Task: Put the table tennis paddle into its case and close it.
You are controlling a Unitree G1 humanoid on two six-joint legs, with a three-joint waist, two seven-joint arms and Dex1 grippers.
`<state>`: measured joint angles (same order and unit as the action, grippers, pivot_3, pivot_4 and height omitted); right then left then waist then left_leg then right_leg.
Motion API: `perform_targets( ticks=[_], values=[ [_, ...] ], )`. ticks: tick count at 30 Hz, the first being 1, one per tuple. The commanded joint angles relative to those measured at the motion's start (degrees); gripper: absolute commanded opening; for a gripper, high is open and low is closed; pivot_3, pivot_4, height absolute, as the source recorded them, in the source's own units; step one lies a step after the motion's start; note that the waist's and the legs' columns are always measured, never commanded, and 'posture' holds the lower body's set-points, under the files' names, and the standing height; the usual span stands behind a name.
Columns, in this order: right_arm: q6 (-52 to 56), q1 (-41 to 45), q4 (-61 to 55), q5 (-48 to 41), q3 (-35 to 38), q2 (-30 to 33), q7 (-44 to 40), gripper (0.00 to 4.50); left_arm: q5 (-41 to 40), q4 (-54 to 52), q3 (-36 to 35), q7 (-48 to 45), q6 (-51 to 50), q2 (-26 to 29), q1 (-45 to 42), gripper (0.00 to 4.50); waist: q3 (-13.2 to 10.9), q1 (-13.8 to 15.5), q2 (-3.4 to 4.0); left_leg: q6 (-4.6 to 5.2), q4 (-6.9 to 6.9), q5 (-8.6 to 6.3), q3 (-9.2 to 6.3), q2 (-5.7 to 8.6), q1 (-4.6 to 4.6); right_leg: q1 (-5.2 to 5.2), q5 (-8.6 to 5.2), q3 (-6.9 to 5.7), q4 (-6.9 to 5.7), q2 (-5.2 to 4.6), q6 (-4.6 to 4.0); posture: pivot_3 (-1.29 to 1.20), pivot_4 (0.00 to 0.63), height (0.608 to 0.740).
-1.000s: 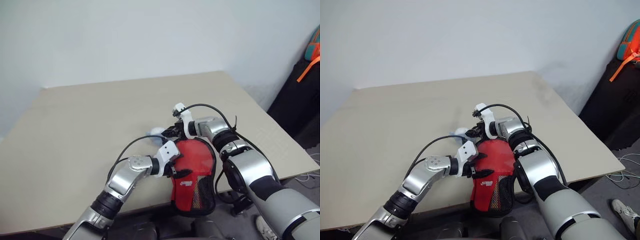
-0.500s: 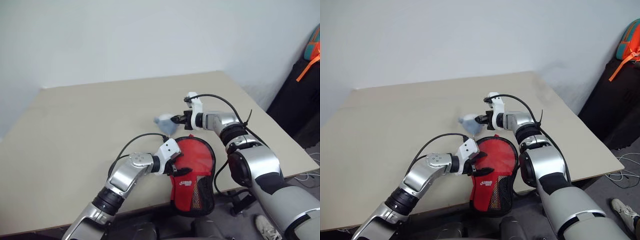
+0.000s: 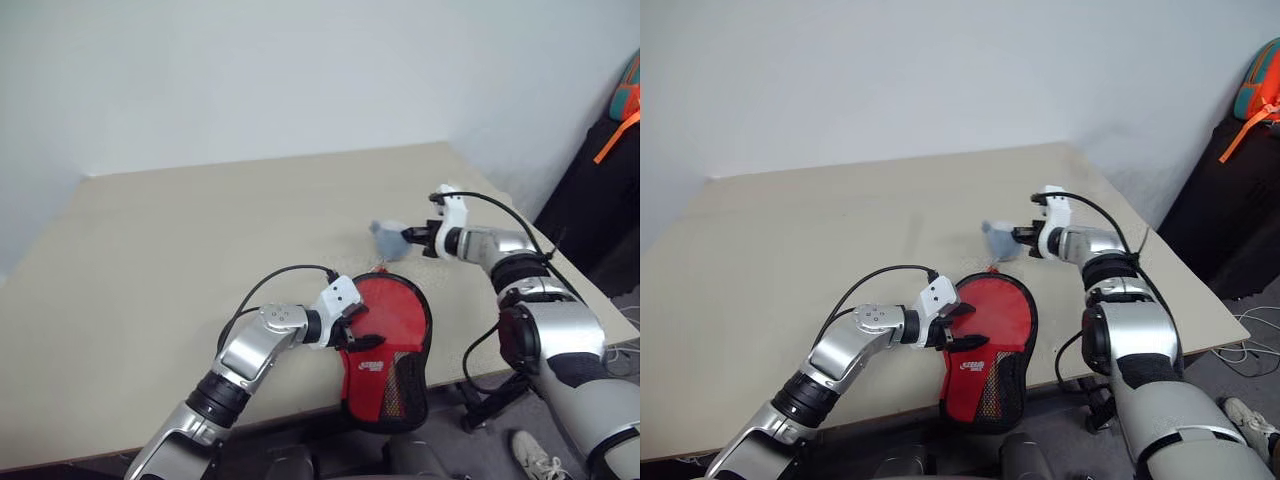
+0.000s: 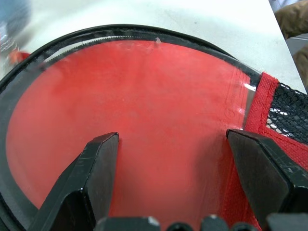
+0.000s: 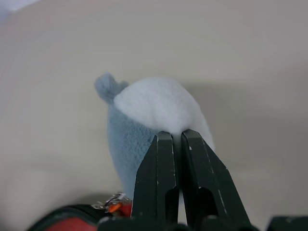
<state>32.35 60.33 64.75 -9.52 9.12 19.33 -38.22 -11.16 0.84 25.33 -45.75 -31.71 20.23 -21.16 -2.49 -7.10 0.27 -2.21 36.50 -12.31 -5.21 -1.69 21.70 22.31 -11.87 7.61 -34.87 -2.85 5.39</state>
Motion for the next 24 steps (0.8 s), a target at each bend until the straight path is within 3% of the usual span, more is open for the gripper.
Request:
perform_targets(
  ticks=[1, 12, 24],
  values=[
    [2.7, -2.8, -8.1, -1.6, 1.6, 4.2, -0.5, 0.03, 2.5, 6.0, 2.1, 0.2, -4.6, 0.7, 1.8, 3.81, 0.0, 0.0, 0.01, 0.0, 0.01, 0.0, 0.0, 0.0, 0.0, -0.01, 0.0, 0.0, 0.01, 0.0, 0.0, 0.0, 0.0, 0.74],
    [18.1, -29.0, -42.1, -9.3, 4.8, 17.5, -6.5, 0.03, 2.8, 7.4, 2.5, -0.6, -4.2, 0.2, 1.4, 3.81, 0.0, 1.1, 0.05, -0.03, 0.12, -0.04, -0.05, 0.12, 0.07, 0.0, -0.09, 0.04, 0.09, -0.07, 0.11, 0.0, 0.0, 0.74],
    [25.5, -49.4, -65.3, -22.3, 9.7, 28.9, -16.9, 0.03, 3.0, 8.5, 2.8, -0.7, -4.1, -0.7, 1.4, 3.81, -0.1, 1.5, -0.2, -0.27, 0.32, -0.29, 0.03, 0.19, 0.06, 0.05, -0.18, 0.02, 0.23, -0.23, 0.22, 0.0, 0.0, 0.74]
  ],
)
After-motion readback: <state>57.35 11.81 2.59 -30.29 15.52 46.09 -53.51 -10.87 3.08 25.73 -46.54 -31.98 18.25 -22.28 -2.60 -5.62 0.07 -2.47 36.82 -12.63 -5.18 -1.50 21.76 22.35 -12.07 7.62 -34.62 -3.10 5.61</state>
